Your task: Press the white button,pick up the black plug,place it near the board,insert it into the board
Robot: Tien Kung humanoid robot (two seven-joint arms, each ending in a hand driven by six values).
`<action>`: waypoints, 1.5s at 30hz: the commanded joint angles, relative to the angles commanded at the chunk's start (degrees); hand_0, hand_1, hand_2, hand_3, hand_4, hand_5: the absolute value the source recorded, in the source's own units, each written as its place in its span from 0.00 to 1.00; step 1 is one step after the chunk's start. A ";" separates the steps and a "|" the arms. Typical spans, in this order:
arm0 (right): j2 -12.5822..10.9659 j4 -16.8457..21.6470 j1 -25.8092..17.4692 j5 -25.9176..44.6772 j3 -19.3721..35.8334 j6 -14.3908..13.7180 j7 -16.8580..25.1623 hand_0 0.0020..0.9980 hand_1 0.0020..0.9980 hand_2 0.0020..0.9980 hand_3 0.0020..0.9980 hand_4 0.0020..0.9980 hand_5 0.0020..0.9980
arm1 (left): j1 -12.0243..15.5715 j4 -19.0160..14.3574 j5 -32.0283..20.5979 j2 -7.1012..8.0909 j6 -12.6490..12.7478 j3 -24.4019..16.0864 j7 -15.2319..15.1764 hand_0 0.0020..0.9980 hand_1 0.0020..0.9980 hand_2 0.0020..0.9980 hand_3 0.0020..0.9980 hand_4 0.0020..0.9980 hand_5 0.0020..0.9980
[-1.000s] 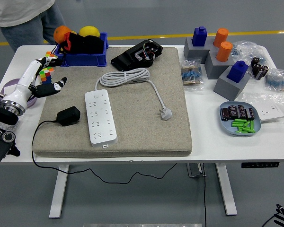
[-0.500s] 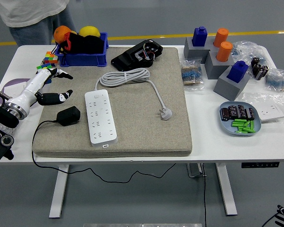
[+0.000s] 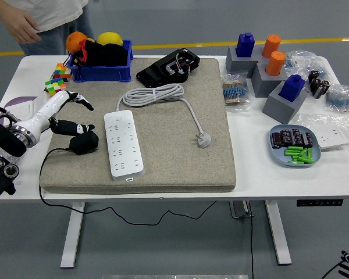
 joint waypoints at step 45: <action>0.12 -0.09 -0.10 0.25 -0.40 0.78 0.15 0.80 0.72 0.70 0.65 0.73 0.48 | -3.67 9.12 -1.85 0.14 -2.08 7.11 1.36 0.89 0.83 0.66 0.42 0.96 0.00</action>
